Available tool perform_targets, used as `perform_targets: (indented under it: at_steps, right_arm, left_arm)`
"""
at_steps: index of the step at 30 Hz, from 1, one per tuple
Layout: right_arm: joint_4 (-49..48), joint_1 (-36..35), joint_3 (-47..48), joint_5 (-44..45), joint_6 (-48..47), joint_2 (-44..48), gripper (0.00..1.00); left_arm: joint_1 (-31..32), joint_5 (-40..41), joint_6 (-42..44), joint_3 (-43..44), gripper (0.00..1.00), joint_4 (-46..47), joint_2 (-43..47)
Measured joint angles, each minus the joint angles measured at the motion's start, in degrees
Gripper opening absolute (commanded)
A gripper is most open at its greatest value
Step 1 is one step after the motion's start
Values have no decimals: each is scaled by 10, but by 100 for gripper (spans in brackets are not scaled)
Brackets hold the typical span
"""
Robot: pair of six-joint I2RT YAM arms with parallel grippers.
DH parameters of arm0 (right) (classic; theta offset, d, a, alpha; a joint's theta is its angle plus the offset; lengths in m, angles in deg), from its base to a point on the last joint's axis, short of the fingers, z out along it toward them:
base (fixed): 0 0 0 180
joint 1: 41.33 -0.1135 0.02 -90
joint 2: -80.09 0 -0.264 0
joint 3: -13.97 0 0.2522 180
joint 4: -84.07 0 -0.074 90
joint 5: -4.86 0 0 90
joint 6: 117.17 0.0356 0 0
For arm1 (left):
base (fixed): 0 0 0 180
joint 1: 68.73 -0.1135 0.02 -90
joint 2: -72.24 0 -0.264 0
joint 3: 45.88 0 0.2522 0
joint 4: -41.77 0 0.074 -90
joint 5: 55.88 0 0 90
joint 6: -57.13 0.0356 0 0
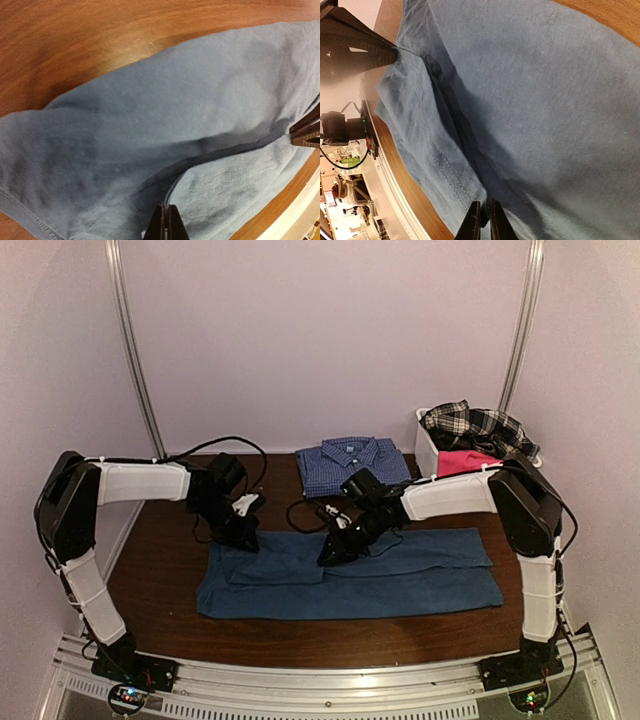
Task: Fold and stack the mixed laundry pile
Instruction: Smooth out the rectangle-folded T-shirt at the center of the board.
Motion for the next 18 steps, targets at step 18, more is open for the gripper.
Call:
perform_targets:
  at_steps: [18]
  right_arm:
    - [130,89,-111,106,-86,203,51]
  left_arm:
    - [52,38,-47,-23,34,5,99]
